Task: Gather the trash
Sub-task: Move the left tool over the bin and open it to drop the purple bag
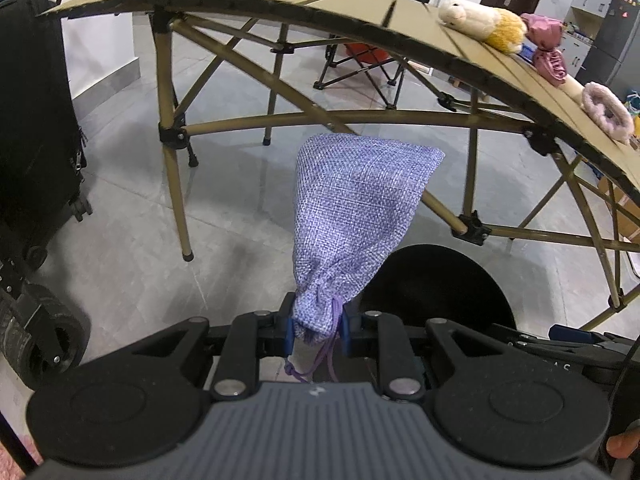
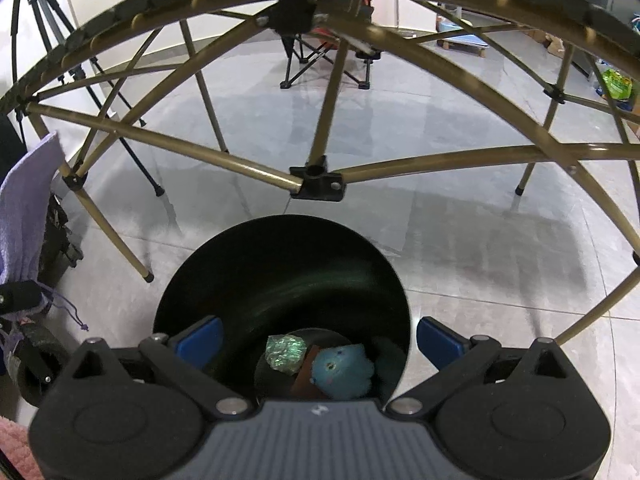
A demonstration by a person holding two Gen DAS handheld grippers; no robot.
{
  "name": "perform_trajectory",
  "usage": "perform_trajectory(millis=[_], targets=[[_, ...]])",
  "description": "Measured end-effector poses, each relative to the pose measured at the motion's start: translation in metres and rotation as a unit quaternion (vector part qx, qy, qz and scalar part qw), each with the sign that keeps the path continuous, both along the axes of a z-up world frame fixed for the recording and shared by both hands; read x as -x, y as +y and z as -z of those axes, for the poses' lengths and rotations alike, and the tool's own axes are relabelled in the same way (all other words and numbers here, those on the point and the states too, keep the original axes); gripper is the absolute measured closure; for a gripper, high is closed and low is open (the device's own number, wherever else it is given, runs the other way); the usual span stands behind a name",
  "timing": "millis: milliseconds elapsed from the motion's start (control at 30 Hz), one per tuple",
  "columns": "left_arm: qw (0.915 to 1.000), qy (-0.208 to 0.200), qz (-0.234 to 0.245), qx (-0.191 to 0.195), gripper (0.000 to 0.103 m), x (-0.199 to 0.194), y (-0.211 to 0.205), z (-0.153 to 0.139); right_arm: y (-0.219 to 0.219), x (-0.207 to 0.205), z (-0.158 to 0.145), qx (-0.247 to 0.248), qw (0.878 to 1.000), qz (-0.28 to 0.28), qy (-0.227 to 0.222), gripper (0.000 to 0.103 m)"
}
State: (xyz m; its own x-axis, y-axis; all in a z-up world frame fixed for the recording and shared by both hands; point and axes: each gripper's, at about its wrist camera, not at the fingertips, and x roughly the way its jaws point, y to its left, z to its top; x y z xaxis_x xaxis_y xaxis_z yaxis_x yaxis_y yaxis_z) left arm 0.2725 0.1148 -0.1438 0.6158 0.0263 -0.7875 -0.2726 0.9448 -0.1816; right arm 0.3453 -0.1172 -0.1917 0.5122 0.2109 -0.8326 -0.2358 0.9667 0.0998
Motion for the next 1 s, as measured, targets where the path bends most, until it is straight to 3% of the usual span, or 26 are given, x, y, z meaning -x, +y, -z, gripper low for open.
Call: perform_trajectory(millis=[600, 1000], targets=[[0.9986, -0.015, 0.047, -0.018, 0.082, -0.002, -0.053, -0.015, -0.074, 0.017, -0.009, -0.006, 0.997, 0.079, -0.019, 0.0], [0.9958, -0.002, 0.086, -0.032, 0.082, -0.016, -0.1, -0.01, -0.128, 0.028, -0.009, -0.017, 0.991, 0.134, -0.023, 0.0]])
